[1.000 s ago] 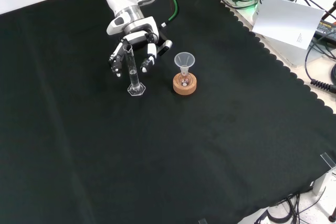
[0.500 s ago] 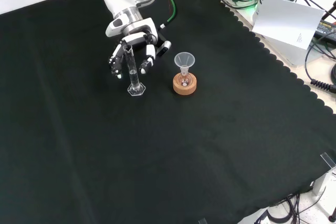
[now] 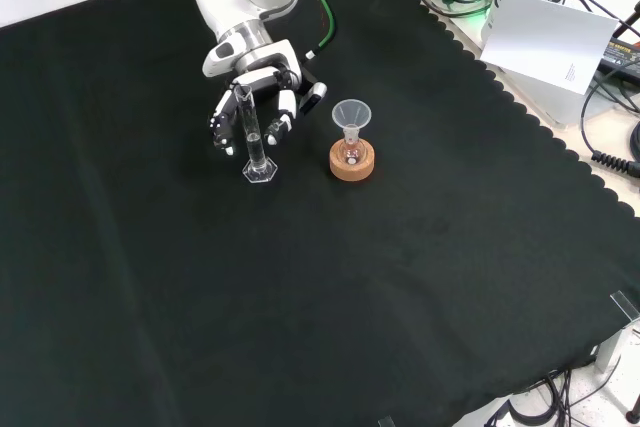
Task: Pick up the graduated cylinder.
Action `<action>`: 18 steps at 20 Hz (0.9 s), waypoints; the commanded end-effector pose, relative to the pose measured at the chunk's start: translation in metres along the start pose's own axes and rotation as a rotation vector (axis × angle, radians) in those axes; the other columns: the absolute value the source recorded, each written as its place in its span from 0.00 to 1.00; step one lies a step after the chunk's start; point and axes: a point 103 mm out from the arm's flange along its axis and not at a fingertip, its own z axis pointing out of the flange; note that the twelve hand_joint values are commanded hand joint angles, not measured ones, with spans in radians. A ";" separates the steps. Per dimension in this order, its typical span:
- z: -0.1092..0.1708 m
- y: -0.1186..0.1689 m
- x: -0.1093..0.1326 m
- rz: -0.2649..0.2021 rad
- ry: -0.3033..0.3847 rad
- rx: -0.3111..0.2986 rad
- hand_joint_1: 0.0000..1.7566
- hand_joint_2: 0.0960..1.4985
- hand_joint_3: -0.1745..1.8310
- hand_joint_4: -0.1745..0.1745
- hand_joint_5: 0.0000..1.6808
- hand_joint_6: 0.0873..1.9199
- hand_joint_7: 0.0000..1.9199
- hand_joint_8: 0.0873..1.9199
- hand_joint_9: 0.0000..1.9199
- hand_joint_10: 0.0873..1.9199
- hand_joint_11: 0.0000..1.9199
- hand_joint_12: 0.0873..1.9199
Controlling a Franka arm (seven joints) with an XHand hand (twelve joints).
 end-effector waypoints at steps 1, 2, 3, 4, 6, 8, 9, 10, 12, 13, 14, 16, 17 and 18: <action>0.001 -0.002 -0.002 0.001 0.005 -0.010 0.59 0.41 0.40 0.50 0.35 0.29 0.32 0.29 0.46 0.20 0.30 0.62; 0.001 -0.002 -0.002 0.003 0.004 -0.014 0.59 0.41 0.40 0.50 0.35 0.29 0.32 0.29 0.46 0.20 0.30 0.62; 0.002 -0.002 -0.002 0.005 0.002 -0.017 0.59 0.42 0.40 0.50 0.35 0.29 0.32 0.29 0.46 0.20 0.30 0.62; 0.000 -0.002 -0.002 0.007 0.006 -0.018 0.59 0.42 0.39 0.50 0.36 0.29 0.32 0.29 0.46 0.20 0.30 0.62; 0.000 -0.003 -0.002 0.006 0.004 -0.020 0.59 0.43 0.39 0.49 0.36 0.29 0.32 0.29 0.47 0.20 0.31 0.61; 0.000 -0.003 -0.003 0.010 0.001 -0.020 0.59 0.43 0.39 0.49 0.36 0.29 0.33 0.29 0.48 0.20 0.32 0.61; 0.000 -0.003 -0.002 0.010 0.001 -0.021 0.59 0.44 0.38 0.49 0.36 0.29 0.33 0.29 0.48 0.19 0.33 0.60; 0.001 -0.003 -0.002 0.010 -0.002 -0.021 0.59 0.44 0.38 0.49 0.36 0.29 0.33 0.29 0.48 0.19 0.33 0.60; 0.001 -0.003 -0.002 0.012 -0.007 -0.023 0.59 0.45 0.38 0.49 0.37 0.30 0.33 0.29 0.49 0.19 0.34 0.60; 0.001 -0.002 -0.002 0.012 -0.011 -0.024 0.58 0.46 0.38 0.50 0.37 0.30 0.34 0.29 0.49 0.19 0.34 0.60; 0.001 -0.002 -0.001 0.014 -0.015 -0.028 0.58 0.46 0.38 0.50 0.38 0.30 0.34 0.29 0.49 0.19 0.34 0.59; 0.001 -0.002 -0.001 0.016 -0.016 -0.038 0.60 0.50 0.38 0.52 0.41 0.30 0.36 0.29 0.51 0.18 0.36 0.59; 0.000 -0.002 0.000 0.016 -0.017 -0.040 0.61 0.52 0.38 0.53 0.42 0.31 0.37 0.30 0.52 0.18 0.37 0.58; -0.001 -0.003 0.000 0.016 -0.018 -0.042 0.62 0.53 0.39 0.53 0.43 0.31 0.38 0.30 0.52 0.18 0.37 0.58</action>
